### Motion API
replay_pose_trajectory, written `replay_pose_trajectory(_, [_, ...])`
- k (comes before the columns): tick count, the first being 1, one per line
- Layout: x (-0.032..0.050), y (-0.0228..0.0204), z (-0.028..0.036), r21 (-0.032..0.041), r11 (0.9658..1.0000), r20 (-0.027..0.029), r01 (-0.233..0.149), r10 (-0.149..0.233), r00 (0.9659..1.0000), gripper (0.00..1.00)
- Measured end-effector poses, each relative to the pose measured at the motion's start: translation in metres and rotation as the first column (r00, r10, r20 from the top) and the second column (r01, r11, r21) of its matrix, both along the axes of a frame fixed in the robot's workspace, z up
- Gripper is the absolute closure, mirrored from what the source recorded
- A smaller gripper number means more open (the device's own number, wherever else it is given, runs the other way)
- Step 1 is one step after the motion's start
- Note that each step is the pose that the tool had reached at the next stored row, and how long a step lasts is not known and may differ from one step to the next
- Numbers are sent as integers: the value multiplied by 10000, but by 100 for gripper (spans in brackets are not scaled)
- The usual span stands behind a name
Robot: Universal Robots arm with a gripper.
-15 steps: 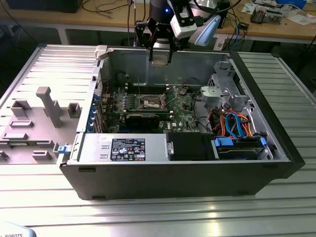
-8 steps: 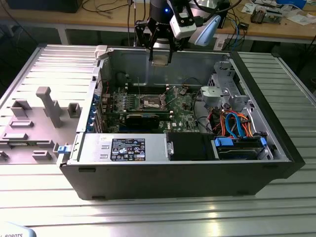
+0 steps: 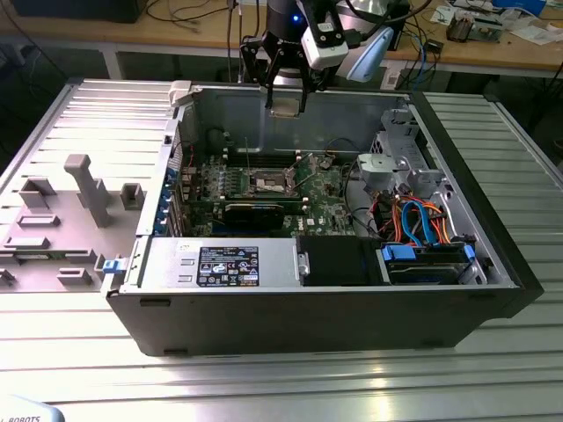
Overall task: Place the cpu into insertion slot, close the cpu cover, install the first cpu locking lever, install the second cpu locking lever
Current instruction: 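Place the cpu into insertion slot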
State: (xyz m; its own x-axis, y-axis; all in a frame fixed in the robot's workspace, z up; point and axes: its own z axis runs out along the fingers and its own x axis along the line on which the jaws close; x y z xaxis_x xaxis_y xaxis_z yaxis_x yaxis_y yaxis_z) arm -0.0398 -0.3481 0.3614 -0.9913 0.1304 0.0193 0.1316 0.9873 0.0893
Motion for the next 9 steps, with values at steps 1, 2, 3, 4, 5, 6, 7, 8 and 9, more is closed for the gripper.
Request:
replay_pose_trajectory(1, [0,0,0,-1,10000,-1,1,-1,10000,46])
replay_pose_trajectory(2, [0,0,0,0,10000,0,2,-2,10000,46])
replay_pose_trajectory(3, [0,0,0,0,10000,0,2,-2,10000,46])
replay_pose_trajectory(4, [0,0,0,0,10000,0,2,-2,10000,46])
replay_pose_trajectory(5, [0,0,0,-1,10000,0,3,-3,10000,46])
replay_pose_trajectory(6, [0,0,0,0,10000,0,3,-3,10000,46])
replay_pose_trajectory(7, [0,0,0,0,10000,0,4,-4,10000,46])
replay_pose_trajectory(8, [0,0,0,0,10000,0,6,-6,10000,46])
replay_pose_trajectory(9, [0,0,0,0,10000,0,38,-38,10000,46])
